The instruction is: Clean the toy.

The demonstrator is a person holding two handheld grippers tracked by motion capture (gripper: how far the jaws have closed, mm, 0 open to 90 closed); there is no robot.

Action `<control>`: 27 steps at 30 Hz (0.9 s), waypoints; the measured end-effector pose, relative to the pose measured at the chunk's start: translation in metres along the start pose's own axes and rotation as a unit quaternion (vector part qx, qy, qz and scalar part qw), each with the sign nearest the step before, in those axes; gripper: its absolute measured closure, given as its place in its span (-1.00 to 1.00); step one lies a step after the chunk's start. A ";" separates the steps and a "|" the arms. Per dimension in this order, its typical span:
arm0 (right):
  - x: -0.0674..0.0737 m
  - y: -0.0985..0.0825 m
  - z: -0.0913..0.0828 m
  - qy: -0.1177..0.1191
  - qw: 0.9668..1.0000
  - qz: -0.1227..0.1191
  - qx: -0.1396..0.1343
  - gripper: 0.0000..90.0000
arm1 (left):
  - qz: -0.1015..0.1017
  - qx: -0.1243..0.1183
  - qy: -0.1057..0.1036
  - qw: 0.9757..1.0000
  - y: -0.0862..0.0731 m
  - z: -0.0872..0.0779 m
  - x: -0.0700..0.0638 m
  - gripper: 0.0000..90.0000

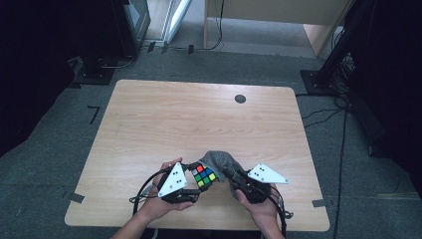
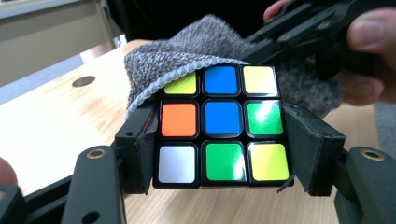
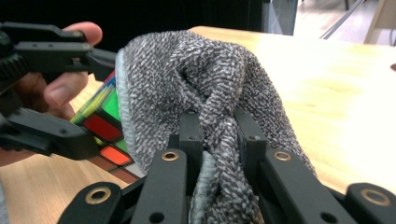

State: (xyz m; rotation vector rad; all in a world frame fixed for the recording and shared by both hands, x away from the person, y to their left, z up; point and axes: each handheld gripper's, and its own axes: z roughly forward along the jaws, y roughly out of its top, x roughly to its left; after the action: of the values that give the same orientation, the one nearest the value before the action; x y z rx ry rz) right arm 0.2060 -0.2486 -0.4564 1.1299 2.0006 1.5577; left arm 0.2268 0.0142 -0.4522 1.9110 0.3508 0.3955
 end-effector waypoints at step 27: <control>-0.003 0.000 -0.003 0.007 0.999 -0.036 -0.004 0.73 | -0.105 -0.091 -0.027 0.990 -0.001 -0.026 0.033 -0.23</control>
State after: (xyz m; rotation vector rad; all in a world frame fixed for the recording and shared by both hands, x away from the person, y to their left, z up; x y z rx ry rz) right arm 0.2056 -0.2525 -0.4556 1.0351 2.0193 1.5419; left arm 0.2453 0.0498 -0.4407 1.6842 0.4604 0.2267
